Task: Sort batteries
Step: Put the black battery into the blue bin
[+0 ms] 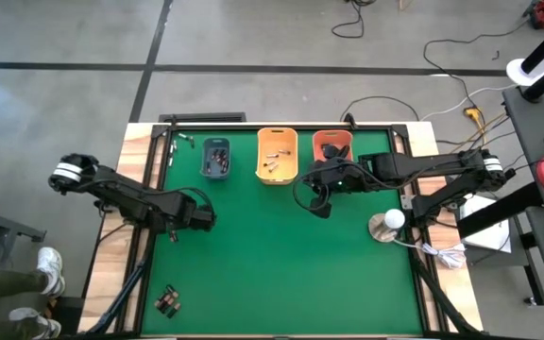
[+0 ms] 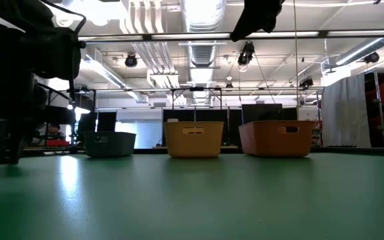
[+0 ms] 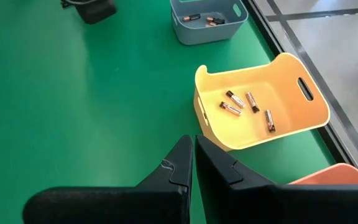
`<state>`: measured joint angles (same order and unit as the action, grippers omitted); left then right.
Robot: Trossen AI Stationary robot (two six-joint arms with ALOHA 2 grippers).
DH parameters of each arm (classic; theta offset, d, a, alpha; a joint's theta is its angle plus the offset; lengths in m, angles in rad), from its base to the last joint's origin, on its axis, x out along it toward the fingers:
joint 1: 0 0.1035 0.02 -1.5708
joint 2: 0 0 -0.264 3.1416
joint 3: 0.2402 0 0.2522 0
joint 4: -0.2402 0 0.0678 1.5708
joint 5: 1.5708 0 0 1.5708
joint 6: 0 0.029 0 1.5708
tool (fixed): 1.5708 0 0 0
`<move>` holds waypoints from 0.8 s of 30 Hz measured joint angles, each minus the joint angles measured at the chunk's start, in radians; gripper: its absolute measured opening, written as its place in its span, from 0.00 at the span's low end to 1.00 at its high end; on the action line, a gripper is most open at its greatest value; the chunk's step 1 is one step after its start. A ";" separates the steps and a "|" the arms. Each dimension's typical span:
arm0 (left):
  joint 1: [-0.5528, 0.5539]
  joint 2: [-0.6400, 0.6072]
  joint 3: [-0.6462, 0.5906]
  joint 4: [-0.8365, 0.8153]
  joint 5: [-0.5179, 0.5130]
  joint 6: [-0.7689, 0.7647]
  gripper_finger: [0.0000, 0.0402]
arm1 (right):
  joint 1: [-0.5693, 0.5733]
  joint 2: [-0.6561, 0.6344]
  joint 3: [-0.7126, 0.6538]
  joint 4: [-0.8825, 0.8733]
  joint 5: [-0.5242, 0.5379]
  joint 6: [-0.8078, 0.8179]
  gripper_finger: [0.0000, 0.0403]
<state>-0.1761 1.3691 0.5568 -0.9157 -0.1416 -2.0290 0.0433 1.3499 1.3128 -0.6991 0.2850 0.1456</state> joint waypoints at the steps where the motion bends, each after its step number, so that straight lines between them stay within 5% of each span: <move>1: 0.000 0.001 0.001 -0.003 -0.006 -0.020 0.19 | 0.000 0.000 0.000 0.000 0.000 -0.003 0.03; 8: 0.002 -0.023 0.031 -0.019 -0.033 -0.066 0.23 | 0.000 0.000 0.000 -0.004 0.000 -0.007 0.03; 14: 0.001 -0.079 0.030 -0.027 -0.039 -0.264 0.34 | 0.000 0.000 0.000 -0.004 -0.005 -0.019 0.03; 24: 0.164 -0.044 0.022 0.054 -0.146 -0.292 0.42 | 0.000 0.000 0.000 -0.004 -0.038 -0.073 0.03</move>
<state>-0.0121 1.3251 0.5786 -0.8614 -0.2877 -2.3206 0.0433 1.3495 1.3128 -0.7033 0.2473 0.0731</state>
